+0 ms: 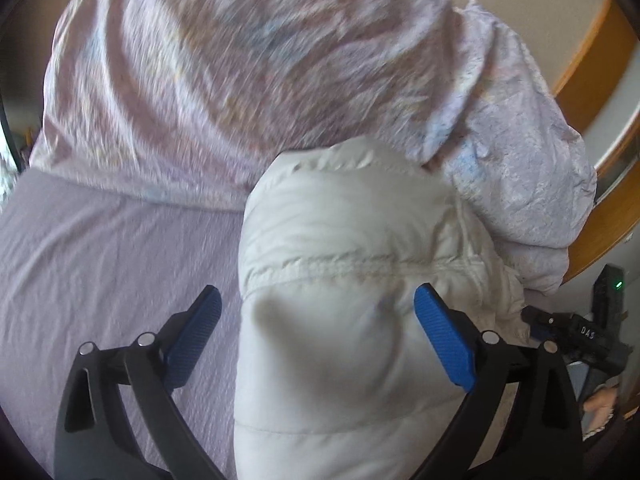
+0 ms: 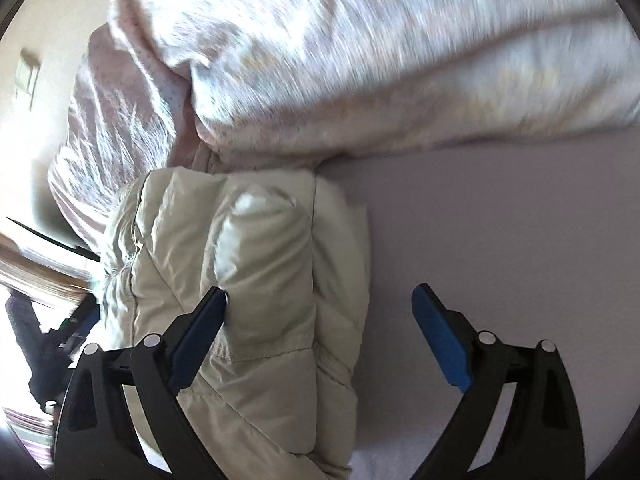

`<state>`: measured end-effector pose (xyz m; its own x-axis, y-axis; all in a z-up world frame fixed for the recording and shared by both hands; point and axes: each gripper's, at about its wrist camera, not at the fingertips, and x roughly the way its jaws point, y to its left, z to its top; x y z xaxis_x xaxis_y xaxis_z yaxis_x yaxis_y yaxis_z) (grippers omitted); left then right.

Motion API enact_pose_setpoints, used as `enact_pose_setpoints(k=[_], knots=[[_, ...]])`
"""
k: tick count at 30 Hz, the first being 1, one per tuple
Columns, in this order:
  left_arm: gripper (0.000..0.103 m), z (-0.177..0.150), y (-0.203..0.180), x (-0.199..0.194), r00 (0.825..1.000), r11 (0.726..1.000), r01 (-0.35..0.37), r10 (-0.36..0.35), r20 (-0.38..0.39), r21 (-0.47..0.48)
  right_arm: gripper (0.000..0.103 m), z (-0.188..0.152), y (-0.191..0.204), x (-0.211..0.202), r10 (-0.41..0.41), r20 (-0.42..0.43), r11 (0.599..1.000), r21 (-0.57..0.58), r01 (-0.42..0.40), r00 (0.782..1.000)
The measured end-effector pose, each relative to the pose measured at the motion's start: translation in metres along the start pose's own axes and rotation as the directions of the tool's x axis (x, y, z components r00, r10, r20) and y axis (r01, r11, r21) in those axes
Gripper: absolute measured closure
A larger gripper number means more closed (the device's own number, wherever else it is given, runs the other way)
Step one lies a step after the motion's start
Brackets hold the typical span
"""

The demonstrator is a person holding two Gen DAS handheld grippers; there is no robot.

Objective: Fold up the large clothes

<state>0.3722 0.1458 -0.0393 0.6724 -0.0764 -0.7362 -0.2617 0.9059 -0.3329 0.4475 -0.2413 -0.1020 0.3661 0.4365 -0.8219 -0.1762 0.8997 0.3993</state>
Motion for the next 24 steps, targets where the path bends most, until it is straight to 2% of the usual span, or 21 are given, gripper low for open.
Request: enact_pose_setpoints(k=[4,6,9,11,14,18,20,24], knots=[[0.002,0.001,-0.024,-0.009,0.998,0.997,-0.035,0.032,0.048,0.071,0.008,0.007,0.024,-0.016,-0.042,0.081,0.998,-0.037,0.046,0.996],[0.002,0.000,-0.036,-0.011,0.996,0.993,-0.059,0.052,0.072,0.103,0.008,0.008,0.031,-0.026,-0.036,0.120,0.997,-0.064,0.043,0.992],[0.002,-0.003,-0.044,-0.010,0.994,0.989,-0.077,0.068,0.081,0.124,0.018,0.007,0.051,-0.029,-0.033,0.153,0.993,-0.107,0.050,0.988],[0.002,-0.005,-0.050,-0.004,0.993,0.986,-0.098,0.087,0.081,0.134,0.032,0.011,0.068,-0.017,-0.031,0.152,0.990,-0.134,0.051,0.988],[0.002,-0.007,-0.054,0.004,0.988,0.979,-0.136,0.123,0.094,0.149,0.041,0.008,0.080,-0.004,-0.019,0.144,0.985,-0.168,0.043,0.989],[0.002,-0.011,-0.052,0.023,0.982,0.969,-0.184,0.173,0.079,0.166,0.042,-0.005,0.082,0.021,-0.040,0.106,0.977,-0.204,0.061,0.994],[0.002,-0.012,-0.047,0.028,0.984,0.974,-0.171,0.162,0.072,0.151,0.042,-0.009,0.083,0.037,-0.065,0.086,0.973,-0.216,0.082,0.994],[0.002,-0.013,-0.043,0.037,0.985,0.974,-0.168,0.159,0.071,0.152,0.041,-0.017,0.078,0.052,-0.056,0.098,0.974,-0.214,0.076,0.994]])
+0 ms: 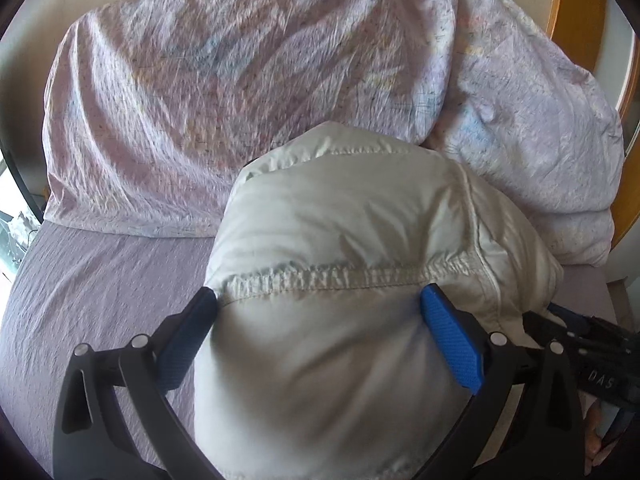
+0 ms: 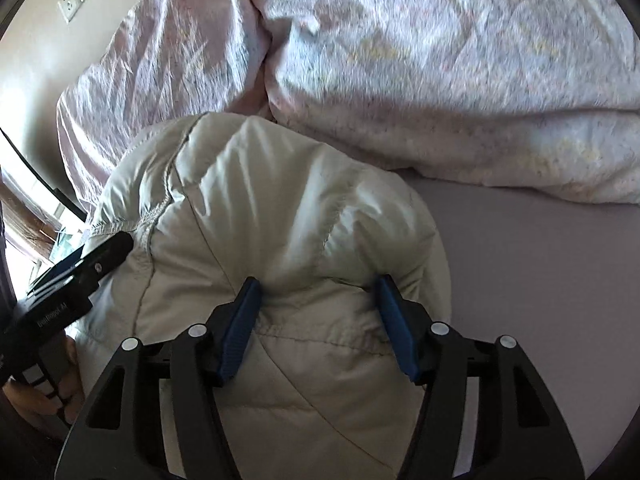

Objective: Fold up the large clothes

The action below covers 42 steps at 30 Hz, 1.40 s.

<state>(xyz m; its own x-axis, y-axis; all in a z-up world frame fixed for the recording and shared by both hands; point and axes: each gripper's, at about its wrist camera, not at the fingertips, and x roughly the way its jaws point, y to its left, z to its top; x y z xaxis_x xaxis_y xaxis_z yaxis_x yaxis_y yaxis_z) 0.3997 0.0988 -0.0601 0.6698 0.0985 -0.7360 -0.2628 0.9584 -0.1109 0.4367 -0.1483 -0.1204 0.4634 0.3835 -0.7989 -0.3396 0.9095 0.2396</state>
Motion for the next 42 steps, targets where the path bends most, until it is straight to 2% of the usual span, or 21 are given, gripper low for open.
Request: enact_pose_setpoints(k=[6,26,30,34,36,38,42], knots=[[0.002,-0.004,0.003,0.014,1.000,1.000,-0.002,0.001,0.009,0.012,0.039,-0.004,-0.005,0.013,0.024,0.019,1.000,0.016,-0.024,1.000],[0.002,-0.014,0.006,0.025,0.997,0.999,-0.035,0.035,0.063,0.003,0.034,-0.002,0.002,0.025,-0.007,0.075,1.000,-0.005,0.007,0.997],[0.002,-0.013,0.007,0.016,0.999,1.000,-0.022,0.022,0.026,0.009,0.028,0.005,0.009,0.022,-0.062,0.017,0.998,-0.002,0.062,0.998],[0.002,-0.013,0.017,-0.012,1.000,1.000,0.004,-0.004,-0.019,-0.003,0.012,0.009,0.015,-0.001,-0.146,-0.039,0.989,0.009,0.146,0.989],[0.002,-0.017,0.022,-0.032,1.000,1.000,0.007,-0.007,0.000,0.007,0.011,0.005,0.017,-0.018,-0.175,-0.026,0.984,0.015,0.175,0.984],[0.002,-0.022,0.023,-0.050,1.000,1.000,0.006,-0.007,0.025,0.023,0.006,-0.002,0.022,-0.035,-0.224,-0.015,0.975,0.002,0.224,0.975],[0.002,-0.042,0.028,-0.096,0.997,0.999,0.016,-0.019,0.080,0.037,0.001,-0.023,0.037,-0.066,-0.312,-0.024,0.950,-0.029,0.312,0.950]])
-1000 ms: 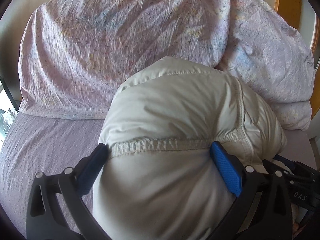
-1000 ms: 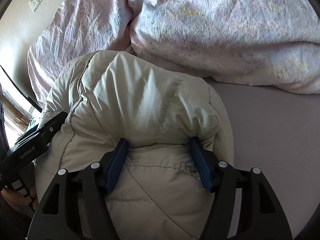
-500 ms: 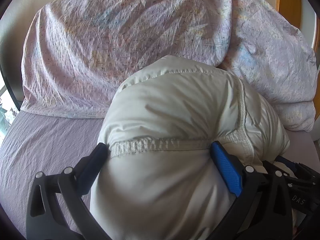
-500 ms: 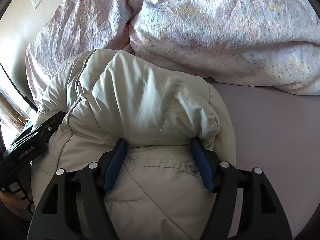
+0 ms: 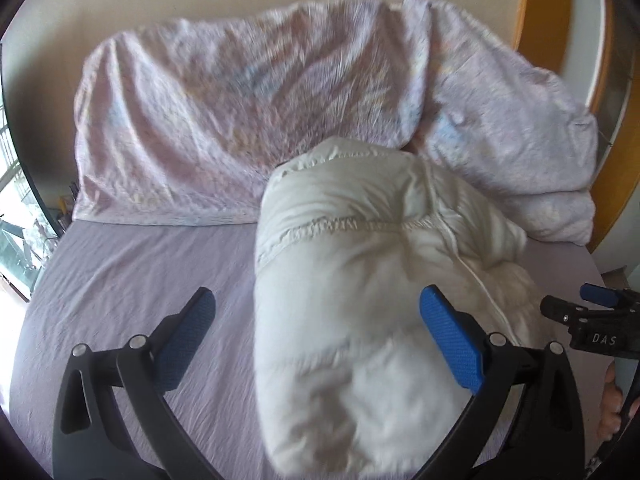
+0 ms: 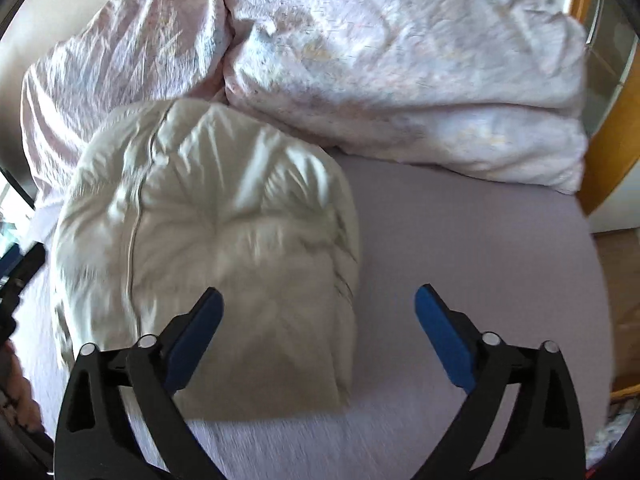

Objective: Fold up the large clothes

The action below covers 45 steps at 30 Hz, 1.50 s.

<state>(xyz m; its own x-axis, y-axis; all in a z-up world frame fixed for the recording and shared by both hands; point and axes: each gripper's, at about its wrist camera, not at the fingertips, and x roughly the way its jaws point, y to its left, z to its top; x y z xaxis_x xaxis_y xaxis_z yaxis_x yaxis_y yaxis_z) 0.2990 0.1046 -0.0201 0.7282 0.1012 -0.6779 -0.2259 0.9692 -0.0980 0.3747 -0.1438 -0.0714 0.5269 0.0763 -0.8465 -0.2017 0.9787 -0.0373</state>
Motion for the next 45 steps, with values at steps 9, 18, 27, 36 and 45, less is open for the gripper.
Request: enact_pose_setpoints(k=[9,18,27,36,45], knots=[[0.002,-0.051,0.004,-0.069,1.000,1.000,0.011,-0.011,-0.004,-0.012,0.001,-0.064,0.009,-0.060,0.123,0.021,0.992,-0.037,-0.122,0.992],[0.002,-0.093,-0.008,-0.112,0.998,0.999,0.042,-0.042,-0.041,0.002,0.001,-0.114,0.013,-0.090,0.190,0.040,0.982,-0.034,-0.188,0.981],[0.002,-0.115,-0.012,-0.126,0.998,0.999,0.037,-0.036,-0.045,0.012,0.001,-0.137,0.010,-0.097,0.256,0.048,0.966,0.022,-0.257,0.966],[0.002,-0.120,-0.010,-0.126,0.996,0.997,0.075,-0.075,-0.051,0.000,0.001,-0.144,0.015,-0.100,0.282,0.059,0.959,0.022,-0.284,0.958],[0.002,-0.121,-0.010,-0.122,0.994,0.996,0.093,-0.093,-0.062,-0.009,0.001,-0.145,0.017,-0.102,0.281,0.075,0.959,0.016,-0.283,0.957]])
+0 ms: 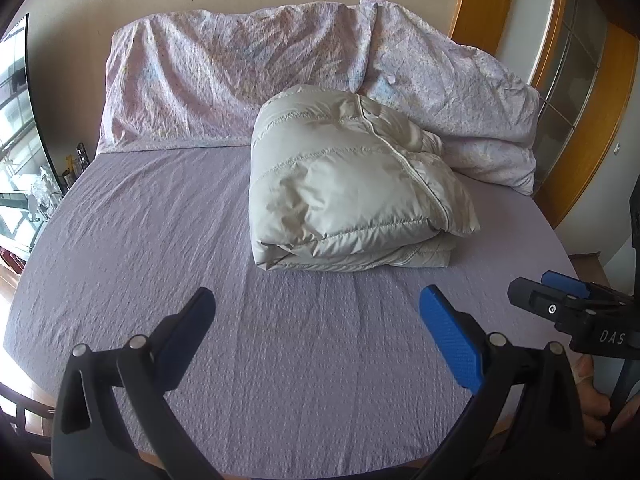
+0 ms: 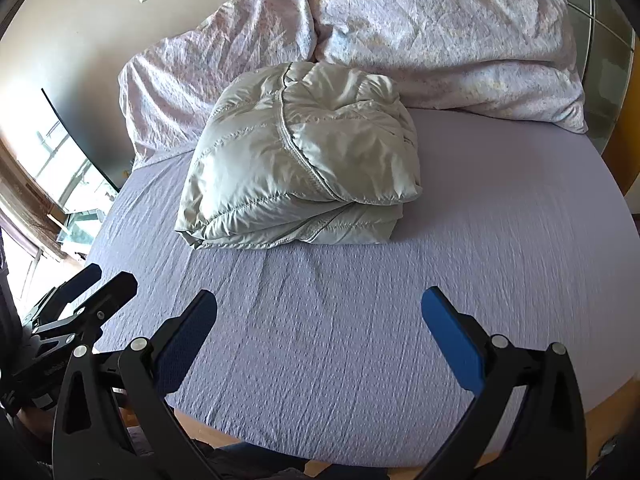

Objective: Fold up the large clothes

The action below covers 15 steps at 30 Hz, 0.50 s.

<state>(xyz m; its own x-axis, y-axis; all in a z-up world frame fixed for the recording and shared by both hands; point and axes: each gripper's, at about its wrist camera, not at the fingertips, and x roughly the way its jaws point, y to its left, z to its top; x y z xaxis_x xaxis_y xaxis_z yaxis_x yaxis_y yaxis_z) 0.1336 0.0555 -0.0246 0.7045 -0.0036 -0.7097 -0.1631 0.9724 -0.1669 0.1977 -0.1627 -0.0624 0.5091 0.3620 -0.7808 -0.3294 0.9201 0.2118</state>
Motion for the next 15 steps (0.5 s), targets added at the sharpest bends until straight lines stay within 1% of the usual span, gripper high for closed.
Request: enact_pose_setpoints(k=[15], knots=[[0.002,0.0016,0.0004,0.0002,1.000,1.000,0.019,-0.019,0.010,-0.011,0.001,0.0018,-0.0038,-0.0028,0.018,0.024,1.000,0.012,-0.019,1.000]])
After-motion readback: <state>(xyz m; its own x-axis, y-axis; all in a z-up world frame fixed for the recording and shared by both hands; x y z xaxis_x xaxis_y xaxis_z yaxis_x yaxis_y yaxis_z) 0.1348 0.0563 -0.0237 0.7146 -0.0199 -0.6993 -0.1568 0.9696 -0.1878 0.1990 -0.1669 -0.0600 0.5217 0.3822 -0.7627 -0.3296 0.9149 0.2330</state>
